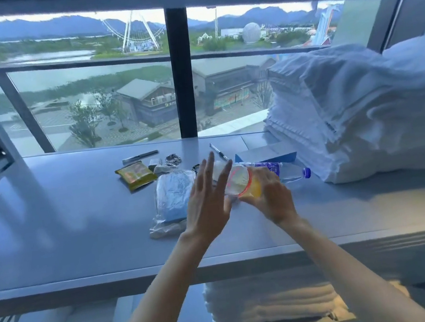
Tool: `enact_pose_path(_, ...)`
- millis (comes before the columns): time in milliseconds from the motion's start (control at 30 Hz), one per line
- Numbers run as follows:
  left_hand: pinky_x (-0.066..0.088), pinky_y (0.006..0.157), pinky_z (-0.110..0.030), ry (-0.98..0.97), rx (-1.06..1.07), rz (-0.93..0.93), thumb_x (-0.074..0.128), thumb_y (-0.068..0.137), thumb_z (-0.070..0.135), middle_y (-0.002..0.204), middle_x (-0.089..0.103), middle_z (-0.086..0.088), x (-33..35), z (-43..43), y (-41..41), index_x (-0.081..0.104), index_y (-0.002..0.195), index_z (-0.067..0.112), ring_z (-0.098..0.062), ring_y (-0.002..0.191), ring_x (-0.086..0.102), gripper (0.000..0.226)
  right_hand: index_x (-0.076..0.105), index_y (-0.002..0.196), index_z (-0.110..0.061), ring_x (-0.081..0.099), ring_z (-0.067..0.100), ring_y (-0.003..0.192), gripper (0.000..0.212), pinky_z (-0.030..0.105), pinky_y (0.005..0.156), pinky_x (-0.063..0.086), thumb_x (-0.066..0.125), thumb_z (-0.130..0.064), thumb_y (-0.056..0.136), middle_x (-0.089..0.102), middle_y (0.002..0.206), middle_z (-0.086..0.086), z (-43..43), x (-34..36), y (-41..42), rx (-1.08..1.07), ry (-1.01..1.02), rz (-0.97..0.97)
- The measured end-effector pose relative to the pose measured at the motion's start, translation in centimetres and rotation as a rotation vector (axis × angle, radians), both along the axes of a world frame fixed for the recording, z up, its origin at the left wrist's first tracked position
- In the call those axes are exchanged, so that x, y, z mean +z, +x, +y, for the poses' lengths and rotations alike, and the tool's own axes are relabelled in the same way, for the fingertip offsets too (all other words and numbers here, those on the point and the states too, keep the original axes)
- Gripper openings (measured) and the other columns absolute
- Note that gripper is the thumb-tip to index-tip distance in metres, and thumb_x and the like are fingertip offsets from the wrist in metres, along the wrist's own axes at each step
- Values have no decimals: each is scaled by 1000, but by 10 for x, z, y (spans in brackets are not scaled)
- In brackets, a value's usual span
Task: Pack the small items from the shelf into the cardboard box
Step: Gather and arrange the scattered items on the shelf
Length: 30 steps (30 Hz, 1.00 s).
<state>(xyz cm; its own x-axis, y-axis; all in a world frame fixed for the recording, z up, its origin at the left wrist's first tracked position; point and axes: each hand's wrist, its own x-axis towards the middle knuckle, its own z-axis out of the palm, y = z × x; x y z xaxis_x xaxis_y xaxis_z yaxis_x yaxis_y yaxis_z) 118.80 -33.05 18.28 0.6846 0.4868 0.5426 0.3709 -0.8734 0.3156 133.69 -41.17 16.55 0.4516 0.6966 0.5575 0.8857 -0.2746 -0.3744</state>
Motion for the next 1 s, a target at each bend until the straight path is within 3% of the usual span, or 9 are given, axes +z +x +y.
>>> enact_pose_path(100, 49, 77, -36, -5, -81, -46, 59, 81, 9, 159, 1, -2, 31, 1, 24, 16, 148, 31, -28, 138, 31, 83, 51, 122, -11, 57, 25, 105, 69, 29, 82, 45, 82, -35, 66, 60, 116, 9, 5, 13, 7, -13, 190, 319)
enact_pose_path(200, 39, 65, -28, 9, -141, -2, 58, 80, 8, 159, 4, 3, 39, 1, 47, 7, 148, 30, -29, 125, 47, 88, 53, 119, -8, 59, 25, 102, 63, 28, 83, 45, 81, -32, 68, 62, 112, 10, 5, 19, 19, -16, 216, 470)
enact_pose_path(300, 38, 70, -23, 27, -163, 15, 55, 81, 10, 158, 7, 9, 33, 2, 57, 8, 150, 25, -21, 129, 44, 85, 50, 122, -6, 60, 26, 104, 62, 33, 88, 48, 79, -30, 72, 63, 116, 12, -2, 21, 36, -23, 200, 569)
enact_pose_path(367, 42, 87, -25, 24, -183, 53, 54, 82, 11, 158, 8, 9, 24, 3, 58, 8, 150, 23, -16, 137, 33, 83, 46, 126, -8, 61, 27, 106, 65, 37, 91, 50, 78, -27, 73, 62, 119, 11, -9, 20, 47, -26, 195, 596)
enact_pose_path(467, 33, 108, -33, 29, -177, 137, 53, 86, 14, 158, 8, 6, 8, 7, 54, 7, 150, 21, -15, 143, 21, 79, 35, 138, -12, 59, 27, 111, 76, 45, 95, 49, 77, -23, 75, 59, 126, 10, -19, 18, 55, -9, 157, 599)
enact_pose_path(600, 23, 113, -31, 33, -135, 211, 51, 84, 11, 158, 9, 3, -9, 13, 32, 9, 150, 21, -17, 144, 16, 79, 30, 142, -9, 52, 27, 120, 83, 43, 99, 44, 77, -20, 74, 51, 134, 13, -32, 11, 47, -43, 139, 485)
enact_pose_path(700, 24, 113, -34, 37, -80, 201, 55, 83, 15, 156, 22, 0, -24, 16, -4, 22, 148, 20, -19, 143, 21, 73, 38, 135, -3, 42, 24, 120, 75, 23, 99, 33, 78, -14, 72, 50, 126, 18, -46, -6, 11, -81, 274, 349)
enact_pose_path(767, 29, 111, -36, 52, -53, 192, 59, 80, 18, 149, 37, -3, -37, 14, -37, 36, 143, 17, -22, 139, 32, 66, 44, 129, 1, 44, 25, 115, 68, 25, 99, 33, 78, -10, 72, 50, 121, 20, -52, -22, -25, -39, 301, 256)
enact_pose_path(1000, 39, 98, -31, 92, 42, 80, 55, 80, 20, 121, 63, 3, -93, 15, -194, 62, 119, 18, -17, 117, 55, 40, 48, 128, -7, 43, 13, 118, 60, 14, 105, 29, 76, -16, 75, 51, 125, 10, -32, -74, -164, 384, -1, 176)
